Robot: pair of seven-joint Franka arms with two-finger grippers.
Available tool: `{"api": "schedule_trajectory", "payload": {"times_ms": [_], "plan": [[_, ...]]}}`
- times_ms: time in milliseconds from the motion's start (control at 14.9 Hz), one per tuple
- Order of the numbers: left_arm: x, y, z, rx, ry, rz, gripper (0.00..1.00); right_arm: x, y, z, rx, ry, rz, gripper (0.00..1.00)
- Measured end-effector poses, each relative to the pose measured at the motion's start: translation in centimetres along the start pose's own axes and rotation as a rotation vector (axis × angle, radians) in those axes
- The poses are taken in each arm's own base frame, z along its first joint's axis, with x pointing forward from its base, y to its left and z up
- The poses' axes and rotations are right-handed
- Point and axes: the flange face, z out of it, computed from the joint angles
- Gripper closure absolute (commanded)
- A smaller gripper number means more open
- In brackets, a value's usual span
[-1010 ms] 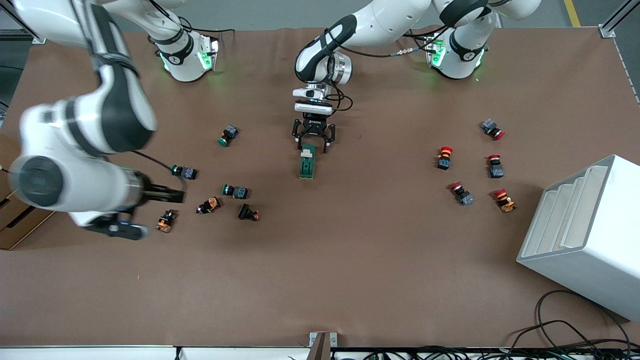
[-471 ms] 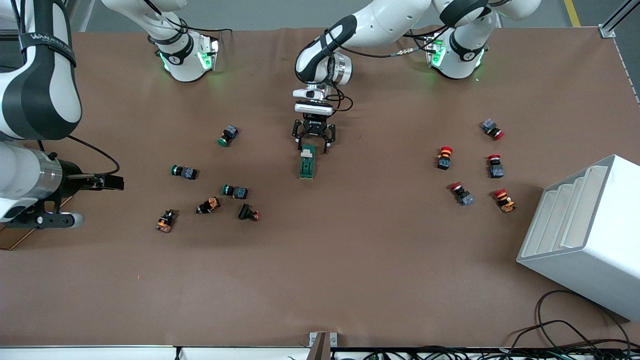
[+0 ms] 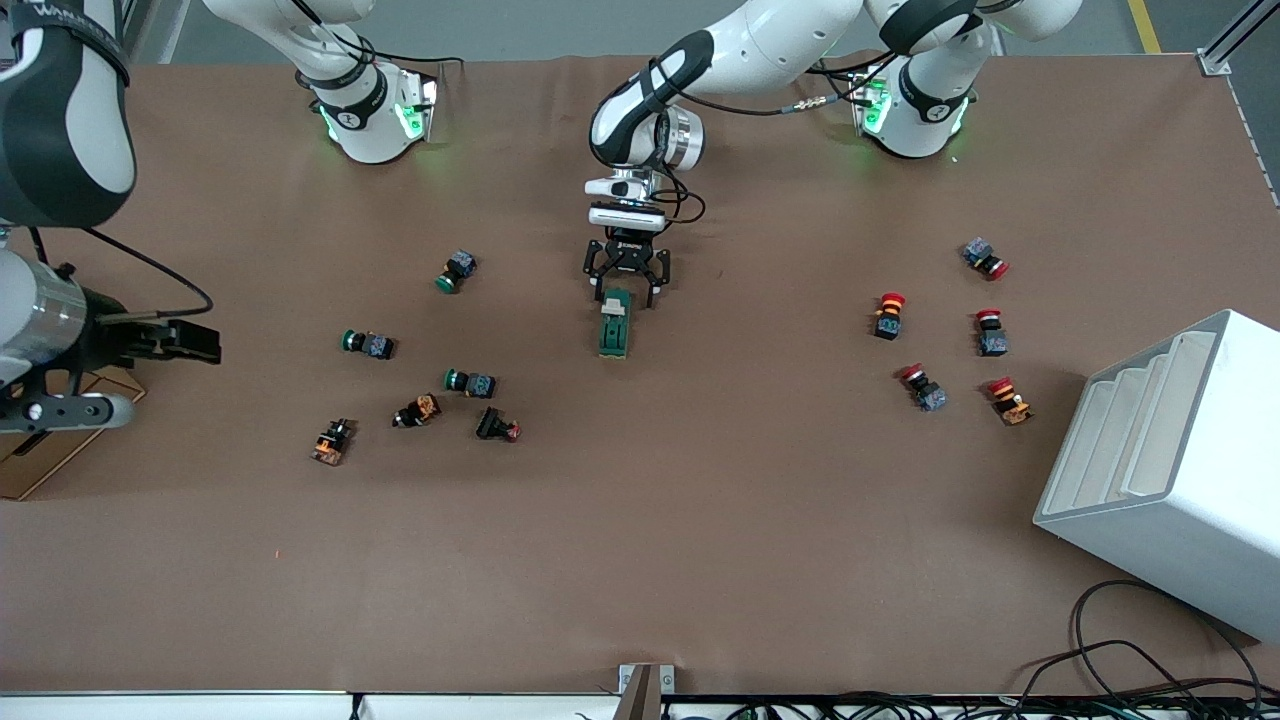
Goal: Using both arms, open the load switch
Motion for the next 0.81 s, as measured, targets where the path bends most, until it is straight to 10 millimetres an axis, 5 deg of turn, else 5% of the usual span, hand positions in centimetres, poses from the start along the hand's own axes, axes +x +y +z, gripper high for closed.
{"api": "schedule_trajectory", "payload": {"times_ms": [269, 471, 606, 808], "plan": [[0.6, 0.2, 0.3, 0.001, 0.007, -0.011, 0.0, -0.3, 3.8, 0.4, 0.008, -0.007, 0.009, 0.0], [1.3, 0.7, 0.4, 0.03, -0.008, -0.05, 0.0, -0.3, 3.6, 0.6, 0.013, -0.011, 0.005, 0.0], [3.3, 2.2, -0.4, 0.079, -0.047, -0.117, 0.0, -0.3, 3.1, 0.7, 0.014, -0.012, -0.004, 0.0], [9.3, 5.6, -3.3, 0.149, -0.14, -0.196, 0.0, -0.2, 2.9, 0.7, 0.014, -0.014, -0.008, 0.0]]}}
